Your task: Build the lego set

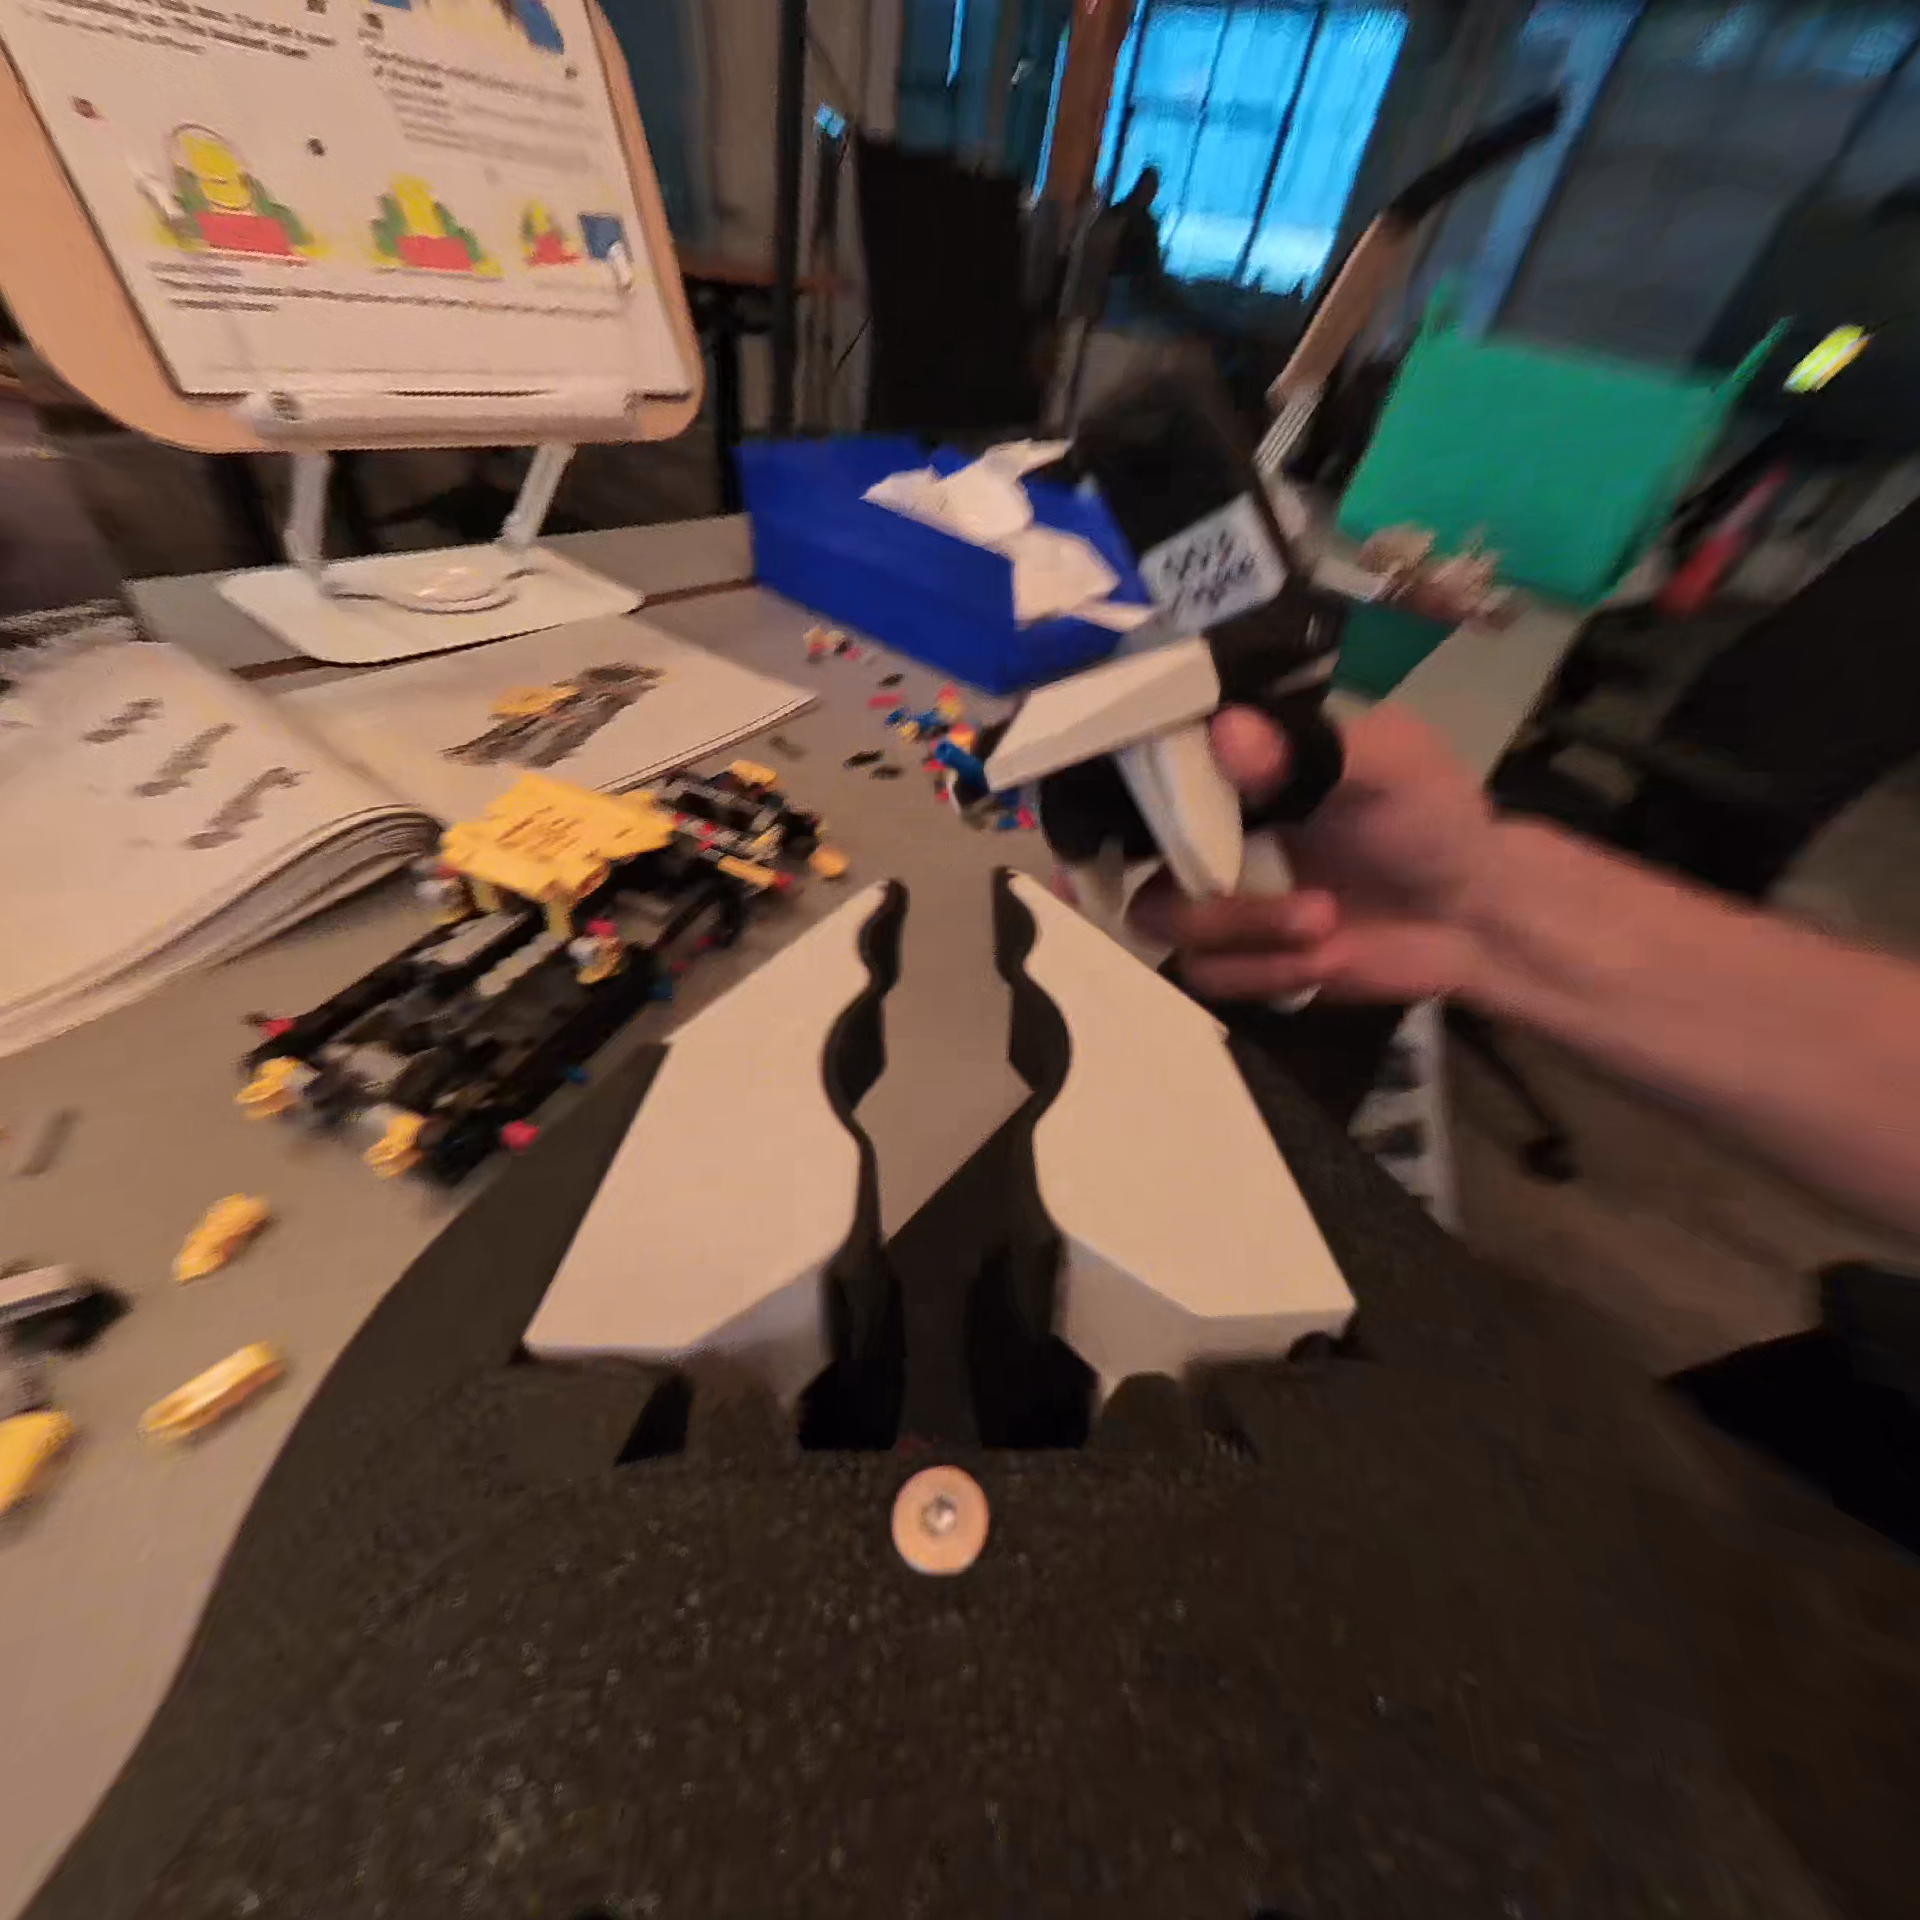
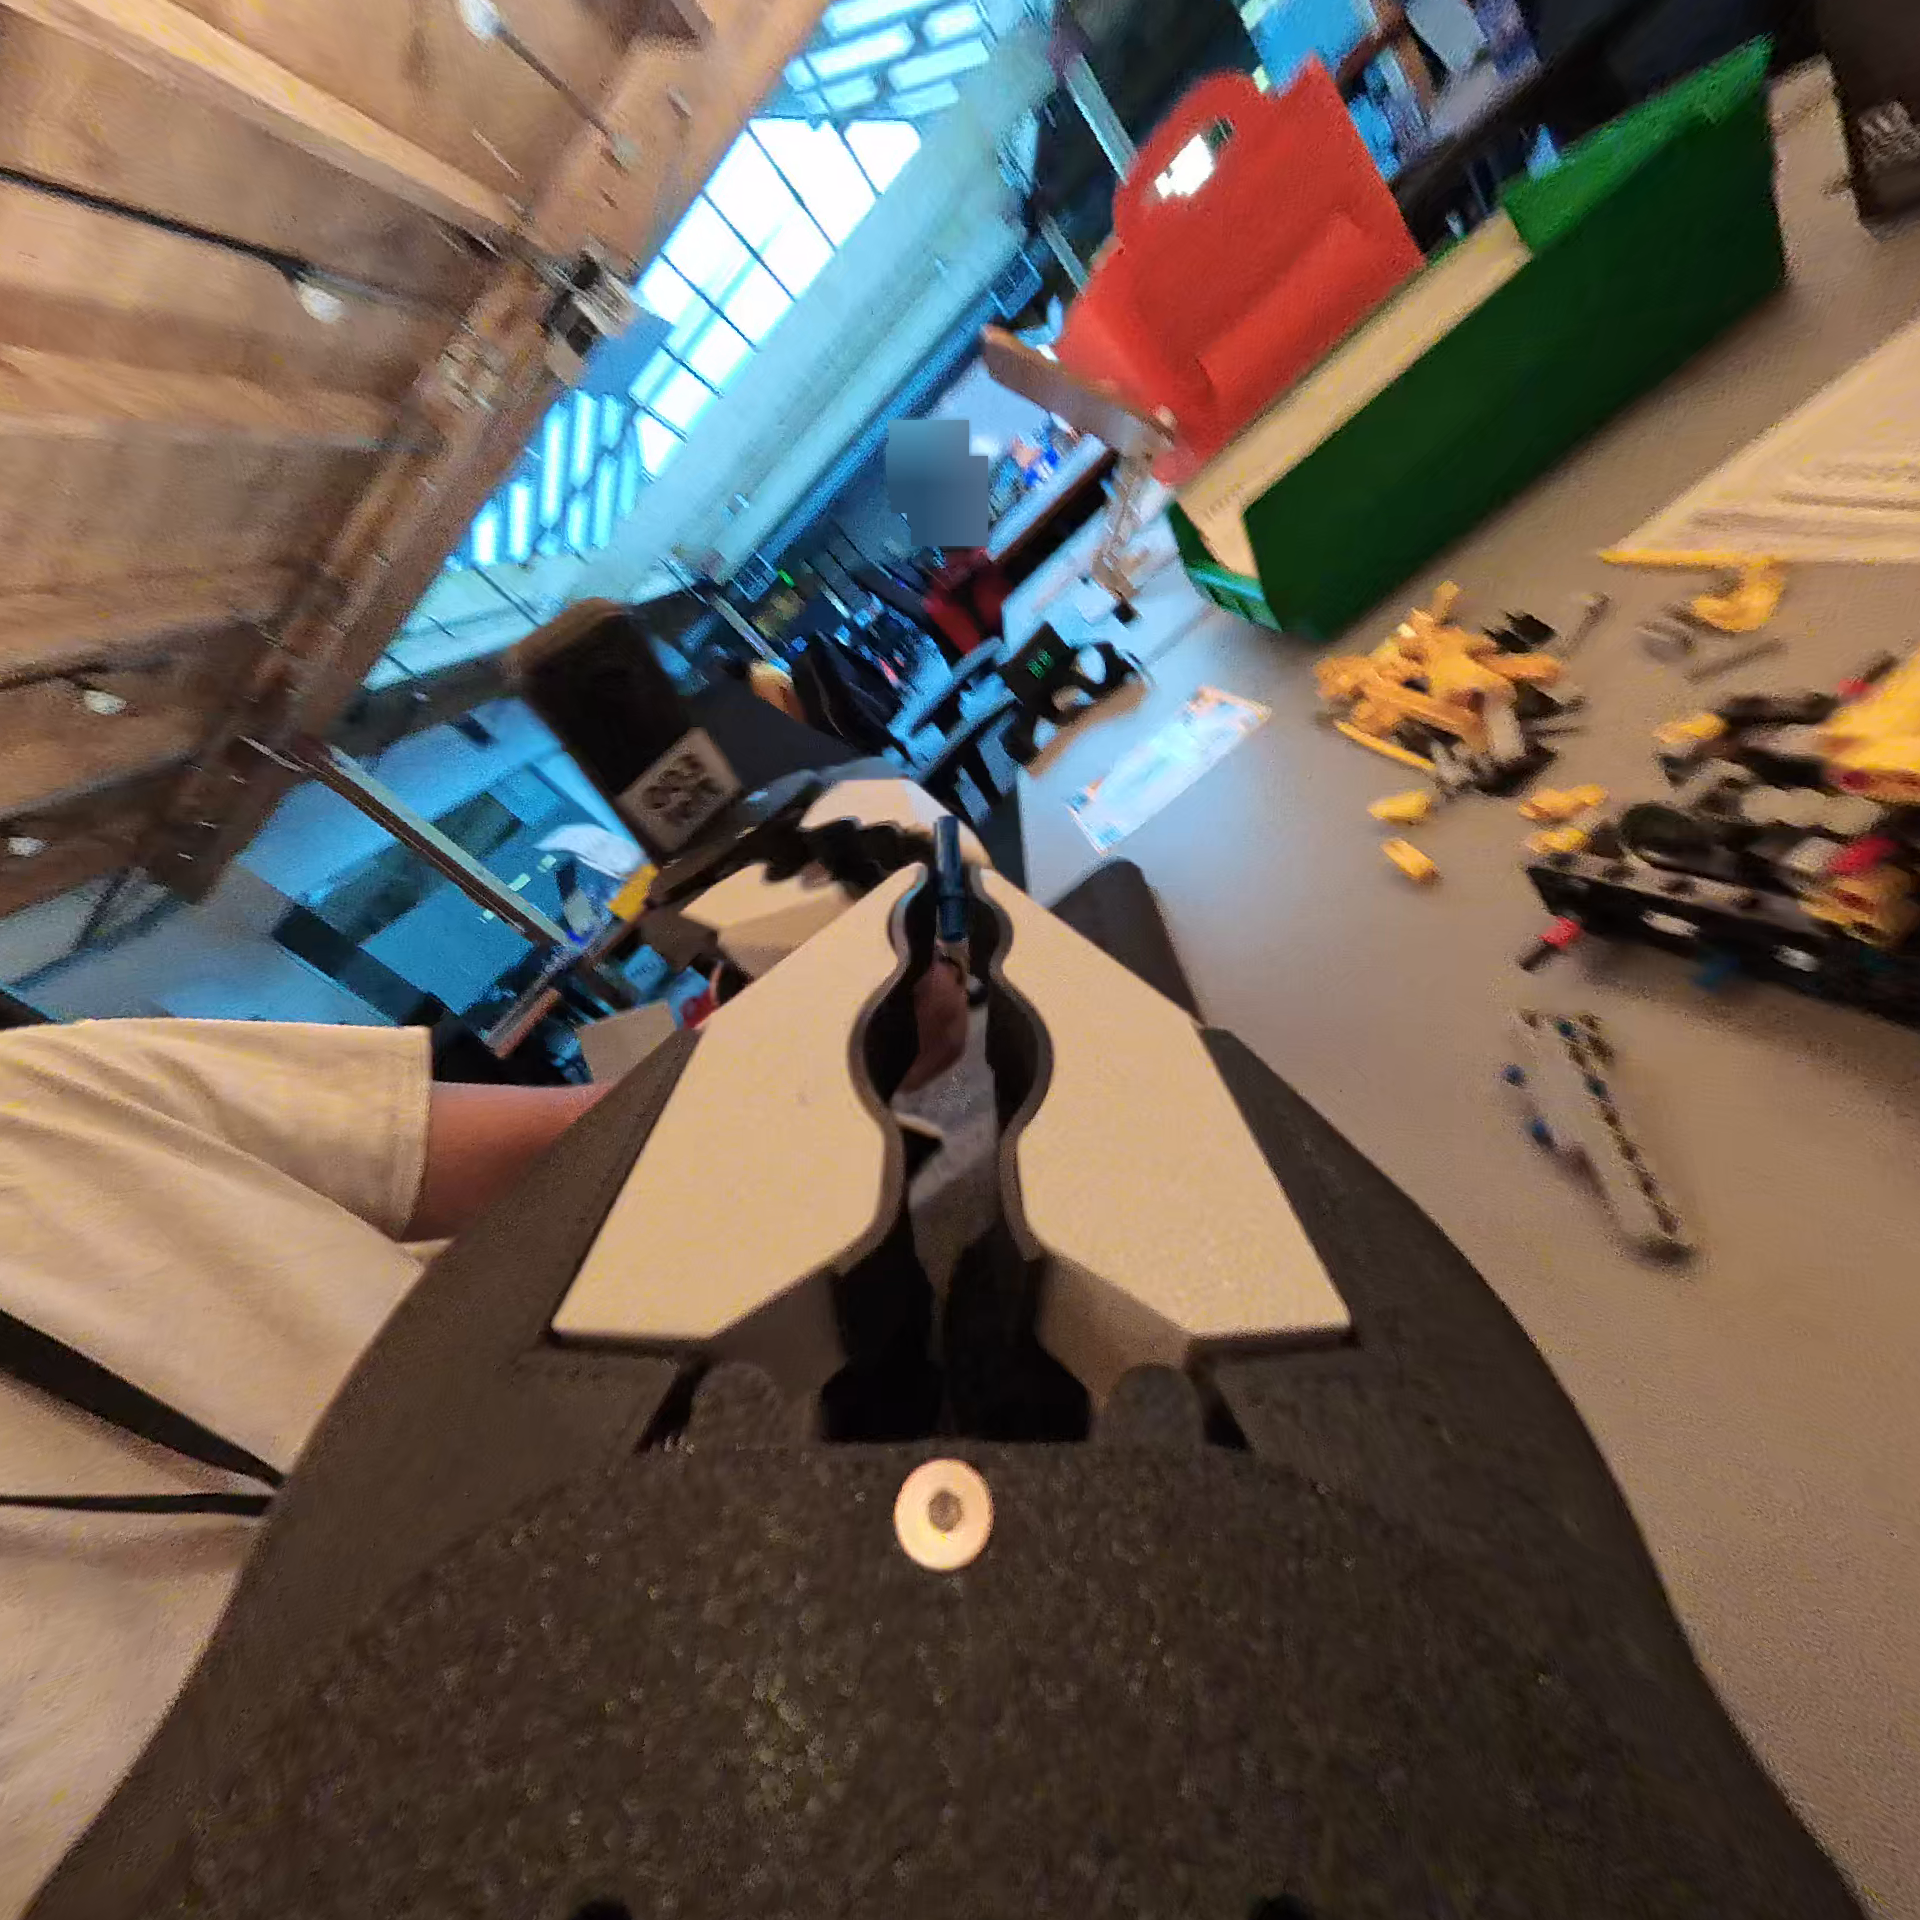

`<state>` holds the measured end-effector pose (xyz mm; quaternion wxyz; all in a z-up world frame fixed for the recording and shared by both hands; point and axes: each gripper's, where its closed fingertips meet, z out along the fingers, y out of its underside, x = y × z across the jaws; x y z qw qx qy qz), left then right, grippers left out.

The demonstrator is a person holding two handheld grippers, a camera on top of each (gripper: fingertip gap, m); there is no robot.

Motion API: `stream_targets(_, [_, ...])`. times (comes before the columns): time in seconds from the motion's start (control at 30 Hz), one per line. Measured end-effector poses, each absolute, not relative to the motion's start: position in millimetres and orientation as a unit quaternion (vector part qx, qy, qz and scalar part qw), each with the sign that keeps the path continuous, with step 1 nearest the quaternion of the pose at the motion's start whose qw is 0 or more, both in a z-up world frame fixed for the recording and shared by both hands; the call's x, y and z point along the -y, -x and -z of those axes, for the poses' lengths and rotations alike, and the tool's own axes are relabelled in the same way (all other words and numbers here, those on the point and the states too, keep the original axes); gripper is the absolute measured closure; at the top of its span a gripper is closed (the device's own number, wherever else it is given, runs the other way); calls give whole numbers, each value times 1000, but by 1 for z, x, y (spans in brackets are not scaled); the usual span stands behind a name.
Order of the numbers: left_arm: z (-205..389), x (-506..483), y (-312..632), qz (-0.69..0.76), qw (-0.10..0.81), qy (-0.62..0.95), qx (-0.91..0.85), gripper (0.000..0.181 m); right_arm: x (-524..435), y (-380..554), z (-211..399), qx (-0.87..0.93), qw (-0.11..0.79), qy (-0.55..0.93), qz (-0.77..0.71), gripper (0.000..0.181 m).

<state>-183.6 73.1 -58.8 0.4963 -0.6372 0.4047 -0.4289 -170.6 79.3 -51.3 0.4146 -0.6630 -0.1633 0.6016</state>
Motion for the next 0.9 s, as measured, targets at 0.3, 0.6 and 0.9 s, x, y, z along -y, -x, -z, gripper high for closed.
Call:
stream_targets(0.3, [27, -86, 174, 594, 424, 600, -327, 181, -82, 182, 31, 179, 434, 614, -634, 177])
stream_targets(0.6, [39, -151, 145, 564, 407, 614, -372, 181, -139, 158, 46, 185, 459, 649, -578, 177])
stream_targets(0.9, [22, -231, 94, 361, 598, 554, -453, 158, -229, 91, 1, 92, 499, 599, -619, 178])
